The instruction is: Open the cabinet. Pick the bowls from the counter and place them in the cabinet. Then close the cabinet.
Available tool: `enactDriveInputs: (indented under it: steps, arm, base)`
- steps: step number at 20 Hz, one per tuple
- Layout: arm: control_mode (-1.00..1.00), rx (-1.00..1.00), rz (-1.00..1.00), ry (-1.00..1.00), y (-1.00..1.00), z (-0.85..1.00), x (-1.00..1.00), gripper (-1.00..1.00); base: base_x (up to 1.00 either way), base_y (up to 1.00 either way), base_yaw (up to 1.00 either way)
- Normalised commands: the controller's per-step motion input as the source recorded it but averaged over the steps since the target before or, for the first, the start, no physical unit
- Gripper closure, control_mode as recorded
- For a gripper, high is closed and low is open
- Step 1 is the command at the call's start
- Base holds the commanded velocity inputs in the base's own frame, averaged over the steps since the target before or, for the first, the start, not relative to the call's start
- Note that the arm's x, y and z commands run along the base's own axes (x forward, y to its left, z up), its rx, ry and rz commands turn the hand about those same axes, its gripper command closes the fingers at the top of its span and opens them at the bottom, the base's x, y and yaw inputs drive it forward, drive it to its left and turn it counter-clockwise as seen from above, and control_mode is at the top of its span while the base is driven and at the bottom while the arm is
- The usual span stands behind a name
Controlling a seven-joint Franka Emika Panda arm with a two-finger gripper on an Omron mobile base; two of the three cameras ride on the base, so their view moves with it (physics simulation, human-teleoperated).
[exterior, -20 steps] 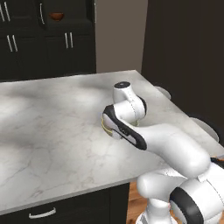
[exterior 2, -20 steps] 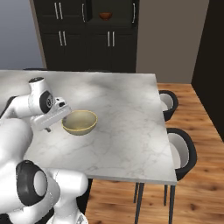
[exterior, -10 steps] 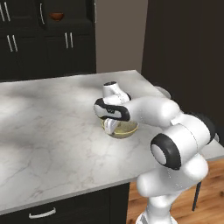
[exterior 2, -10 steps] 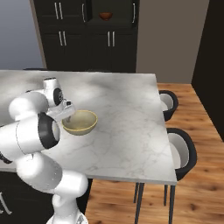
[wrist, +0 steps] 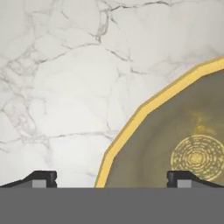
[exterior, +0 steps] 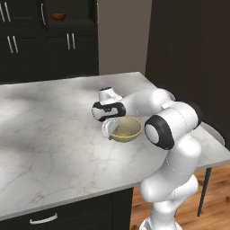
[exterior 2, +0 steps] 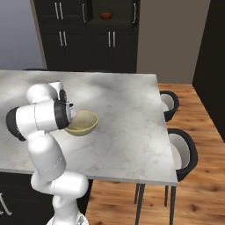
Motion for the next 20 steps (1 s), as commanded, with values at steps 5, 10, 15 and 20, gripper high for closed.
enactDriveInputs:
  steps: [5, 10, 15, 20]
  arm:
    - [-1.0, 0.0, 0.01, -0.17, 0.0, -0.25, 0.11, -1.0]
    - [-1.0, 0.0, 0.0, -0.03, 0.0, -0.19, -0.01, -1.0]
    - [-1.0, 0.04, 0.0, -0.02, -0.03, -0.28, -0.04, 1.0]
    - [-1.0, 0.0, 0.0, -0.01, 0.0, -0.04, 0.0, 1.0]
  base:
    - [0.0, 0.0, 0.0]
    - [0.0, 0.0, 0.0]
    - [0.0, 0.0, 0.0]
    - [0.0, 0.0, 0.0]
